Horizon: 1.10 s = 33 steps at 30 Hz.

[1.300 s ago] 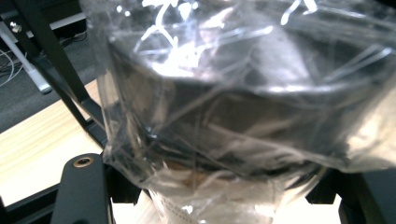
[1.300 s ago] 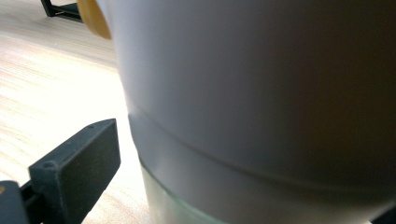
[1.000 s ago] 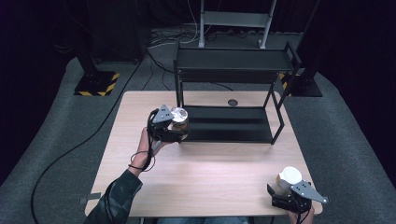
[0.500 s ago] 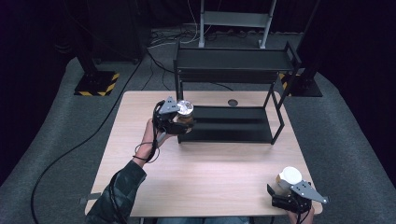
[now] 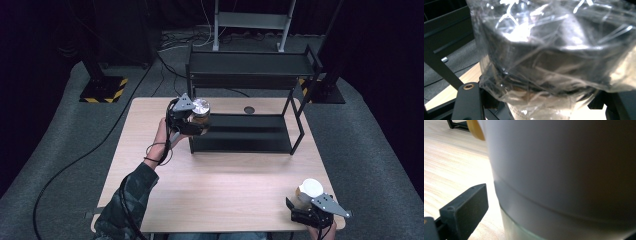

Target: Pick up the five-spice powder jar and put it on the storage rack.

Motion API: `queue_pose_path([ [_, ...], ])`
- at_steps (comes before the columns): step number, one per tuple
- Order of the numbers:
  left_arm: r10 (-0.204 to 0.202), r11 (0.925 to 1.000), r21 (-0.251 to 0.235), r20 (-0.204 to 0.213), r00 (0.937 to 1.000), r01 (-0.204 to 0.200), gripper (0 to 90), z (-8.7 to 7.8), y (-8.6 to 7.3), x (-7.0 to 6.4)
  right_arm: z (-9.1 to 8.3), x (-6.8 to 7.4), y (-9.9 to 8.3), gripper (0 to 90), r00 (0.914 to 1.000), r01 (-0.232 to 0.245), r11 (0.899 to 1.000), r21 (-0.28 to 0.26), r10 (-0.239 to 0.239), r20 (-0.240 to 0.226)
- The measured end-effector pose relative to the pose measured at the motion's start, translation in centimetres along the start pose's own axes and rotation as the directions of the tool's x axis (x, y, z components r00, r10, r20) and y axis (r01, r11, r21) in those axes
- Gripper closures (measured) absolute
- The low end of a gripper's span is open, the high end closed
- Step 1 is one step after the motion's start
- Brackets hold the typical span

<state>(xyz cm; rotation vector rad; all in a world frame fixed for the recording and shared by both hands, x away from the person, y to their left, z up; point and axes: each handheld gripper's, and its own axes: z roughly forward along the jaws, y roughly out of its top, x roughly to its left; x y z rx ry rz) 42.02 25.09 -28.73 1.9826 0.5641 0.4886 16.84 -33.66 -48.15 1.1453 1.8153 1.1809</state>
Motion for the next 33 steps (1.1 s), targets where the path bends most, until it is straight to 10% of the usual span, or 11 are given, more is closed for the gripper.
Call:
queue_pose_path([
  [33, 0.029, 0.9994, -0.021, 0.02, 0.9994, -0.028, 30.4, 0.8, 4.6, 2.1, 0.0, -0.1, 0.0, 0.0, 1.0, 0.0, 1.0, 0.001, 0.0, -0.003],
])
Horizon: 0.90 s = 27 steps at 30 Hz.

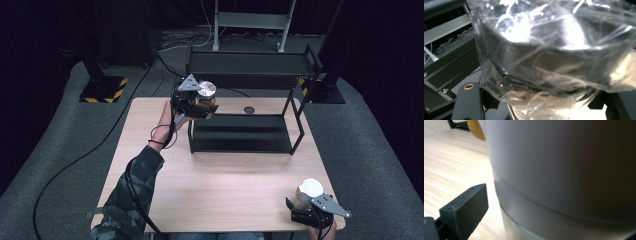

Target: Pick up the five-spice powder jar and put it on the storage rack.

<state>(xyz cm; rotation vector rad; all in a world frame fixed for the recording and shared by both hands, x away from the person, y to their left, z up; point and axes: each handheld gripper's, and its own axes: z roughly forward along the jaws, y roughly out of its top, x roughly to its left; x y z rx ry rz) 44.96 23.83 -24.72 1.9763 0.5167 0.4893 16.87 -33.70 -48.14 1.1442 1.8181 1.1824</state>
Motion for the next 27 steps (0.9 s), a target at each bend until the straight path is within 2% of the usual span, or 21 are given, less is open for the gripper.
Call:
queue_pose_path([
  [16, 0.018, 0.9998, -0.008, 0.002, 0.9998, -0.018, 30.5, -0.2, 1.8, 0.4, 0.0, 0.0, 0.0, 0.0, 1.0, -0.001, 1.0, 0.0, 0.001, -0.001],
  [27, 0.002, 0.9996, -0.027, 0.003, 1.0, -0.002, 30.4, -0.6, 3.0, 1.2, 0.0, 0.0, 0.0, 0.0, 1.0, -0.003, 1.0, 0.001, 0.003, -0.001],
])
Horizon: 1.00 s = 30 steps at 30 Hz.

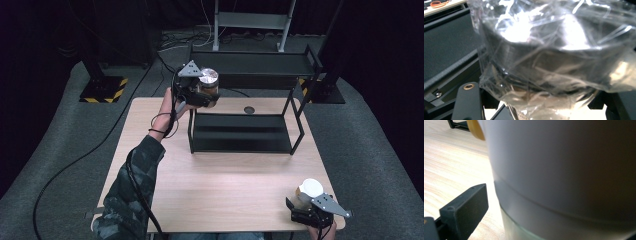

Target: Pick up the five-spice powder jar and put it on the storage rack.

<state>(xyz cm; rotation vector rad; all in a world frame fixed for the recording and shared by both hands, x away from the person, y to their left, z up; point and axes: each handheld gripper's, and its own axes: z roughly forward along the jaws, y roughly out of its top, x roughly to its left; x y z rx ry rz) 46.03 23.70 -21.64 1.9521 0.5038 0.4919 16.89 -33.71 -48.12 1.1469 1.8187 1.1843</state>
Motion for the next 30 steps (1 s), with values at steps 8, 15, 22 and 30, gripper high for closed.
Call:
queue_pose_path([
  [8, 0.005, 1.0, -0.004, 0.001, 1.0, -0.005, 30.5, -0.4, 0.9, 0.4, 0.0, 0.0, 0.0, 0.0, 1.0, 0.002, 1.0, 0.001, -0.002, 0.0],
  [15, 0.01, 0.9999, -0.006, 0.002, 0.9999, -0.01, 30.5, -0.9, 1.5, 0.7, 0.0, 0.0, 0.0, 0.0, 1.0, 0.002, 1.0, 0.002, -0.002, 0.0],
  [22, -0.018, 0.9992, -0.034, 0.026, 0.9995, 0.019, 30.5, -1.4, 1.9, 1.6, 0.0, 0.0, 0.0, 0.0, 1.0, 0.002, 1.0, 0.002, -0.002, 0.001],
  [30, -0.02, 0.9989, -0.042, 0.027, 0.9994, 0.021, 30.5, -1.8, 2.5, 1.8, 0.0, 0.0, 0.1, 0.0, 1.0, 0.004, 1.0, 0.005, -0.004, 0.0],
])
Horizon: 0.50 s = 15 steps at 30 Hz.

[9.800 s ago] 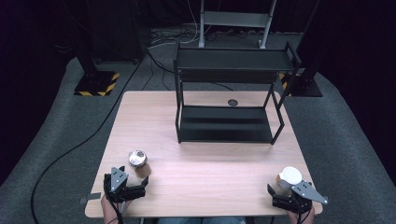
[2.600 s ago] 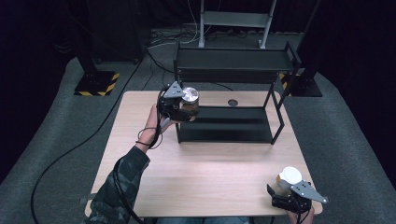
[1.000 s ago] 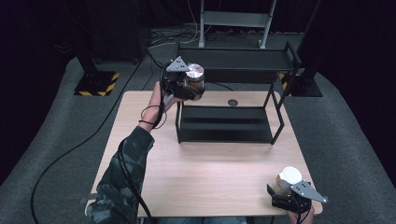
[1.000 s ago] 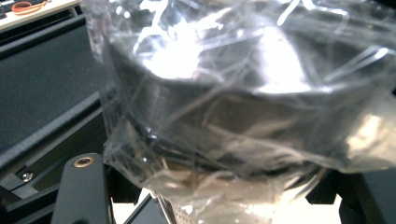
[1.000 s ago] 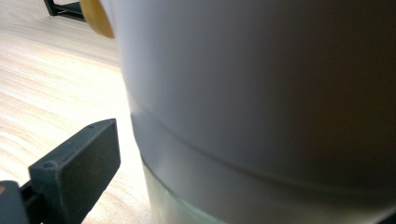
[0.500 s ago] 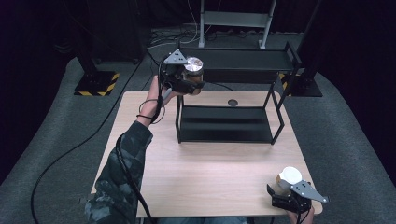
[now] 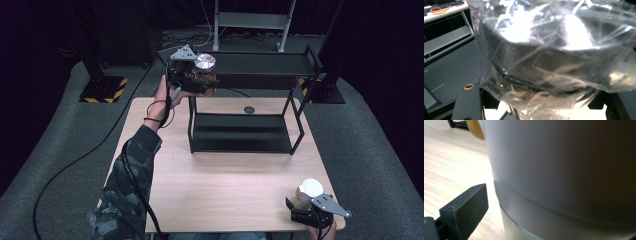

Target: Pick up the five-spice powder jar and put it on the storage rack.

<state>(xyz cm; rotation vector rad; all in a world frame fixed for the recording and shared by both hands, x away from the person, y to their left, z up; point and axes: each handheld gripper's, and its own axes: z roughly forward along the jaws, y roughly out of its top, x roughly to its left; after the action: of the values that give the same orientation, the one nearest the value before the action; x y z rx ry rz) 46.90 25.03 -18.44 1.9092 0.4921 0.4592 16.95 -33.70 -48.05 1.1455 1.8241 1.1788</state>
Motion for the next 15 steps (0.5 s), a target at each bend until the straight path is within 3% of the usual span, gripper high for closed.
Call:
queue_pose_path([
  [15, 0.024, 0.9996, -0.013, -0.003, 0.9997, -0.024, 30.5, -0.7, 2.0, 0.0, 0.0, 0.0, 0.1, 0.0, 1.0, -0.003, 1.0, 0.003, 0.003, -0.001],
])
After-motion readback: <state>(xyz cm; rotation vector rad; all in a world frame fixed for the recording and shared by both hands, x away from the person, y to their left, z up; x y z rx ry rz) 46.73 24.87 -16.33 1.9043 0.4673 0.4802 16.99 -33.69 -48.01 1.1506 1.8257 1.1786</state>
